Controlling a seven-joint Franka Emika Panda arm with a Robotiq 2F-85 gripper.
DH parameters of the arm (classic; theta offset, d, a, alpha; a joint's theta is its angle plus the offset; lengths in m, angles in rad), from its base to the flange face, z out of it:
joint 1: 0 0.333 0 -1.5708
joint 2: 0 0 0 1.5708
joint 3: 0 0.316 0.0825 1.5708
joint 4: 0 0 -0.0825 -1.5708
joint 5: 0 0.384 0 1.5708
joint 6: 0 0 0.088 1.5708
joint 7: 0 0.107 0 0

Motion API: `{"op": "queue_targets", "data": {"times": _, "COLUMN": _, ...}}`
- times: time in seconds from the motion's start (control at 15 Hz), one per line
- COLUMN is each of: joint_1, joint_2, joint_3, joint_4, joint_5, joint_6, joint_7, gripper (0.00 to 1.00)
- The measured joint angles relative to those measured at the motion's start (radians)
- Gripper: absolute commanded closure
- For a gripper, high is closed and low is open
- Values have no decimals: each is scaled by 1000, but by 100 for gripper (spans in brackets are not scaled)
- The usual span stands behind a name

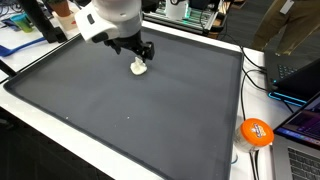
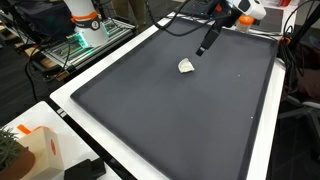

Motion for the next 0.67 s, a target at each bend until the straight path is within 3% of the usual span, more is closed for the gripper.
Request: {"op": "queue_targets", "data": {"times": 0.67, "joint_1": -9, "joint_2": -278, "joint_3": -2, "joint_4": -496, "joint_5": 69, "joint_6": 319, "joint_7": 118, "gripper": 0}}
